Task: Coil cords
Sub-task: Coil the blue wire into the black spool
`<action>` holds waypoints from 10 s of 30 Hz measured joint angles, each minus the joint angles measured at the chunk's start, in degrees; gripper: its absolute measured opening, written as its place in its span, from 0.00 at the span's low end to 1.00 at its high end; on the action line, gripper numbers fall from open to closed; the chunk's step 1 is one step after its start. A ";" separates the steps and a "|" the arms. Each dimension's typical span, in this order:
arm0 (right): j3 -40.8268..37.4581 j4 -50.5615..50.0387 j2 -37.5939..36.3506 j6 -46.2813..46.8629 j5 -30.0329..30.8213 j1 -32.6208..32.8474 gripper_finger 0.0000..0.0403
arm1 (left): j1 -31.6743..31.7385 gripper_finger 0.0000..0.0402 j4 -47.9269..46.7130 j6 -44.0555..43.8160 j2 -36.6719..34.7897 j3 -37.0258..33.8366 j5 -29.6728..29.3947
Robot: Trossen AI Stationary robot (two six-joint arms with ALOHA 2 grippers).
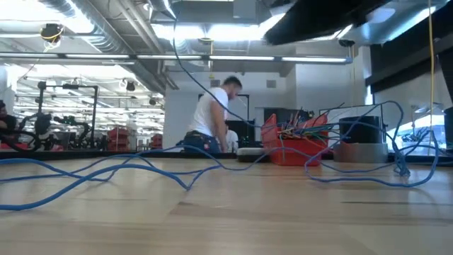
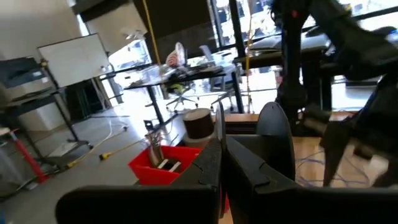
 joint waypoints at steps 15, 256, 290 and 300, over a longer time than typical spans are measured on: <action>0.00 19.05 10.33 -11.27 -13.69 -10.82 0.35 | 4.23 0.01 2.71 -0.46 2.88 0.00 4.60; 11.55 -26.52 -7.57 -7.39 -4.10 -9.15 0.01 | 4.60 0.01 9.95 5.67 4.91 -0.13 17.76; 6.76 16.10 1.58 -20.42 -20.10 -13.77 0.21 | 11.07 0.00 15.91 4.63 7.75 0.02 23.95; 22.22 -32.65 -2.65 -14.35 2.17 -4.25 0.43 | 9.85 0.00 15.92 6.18 7.75 0.02 12.43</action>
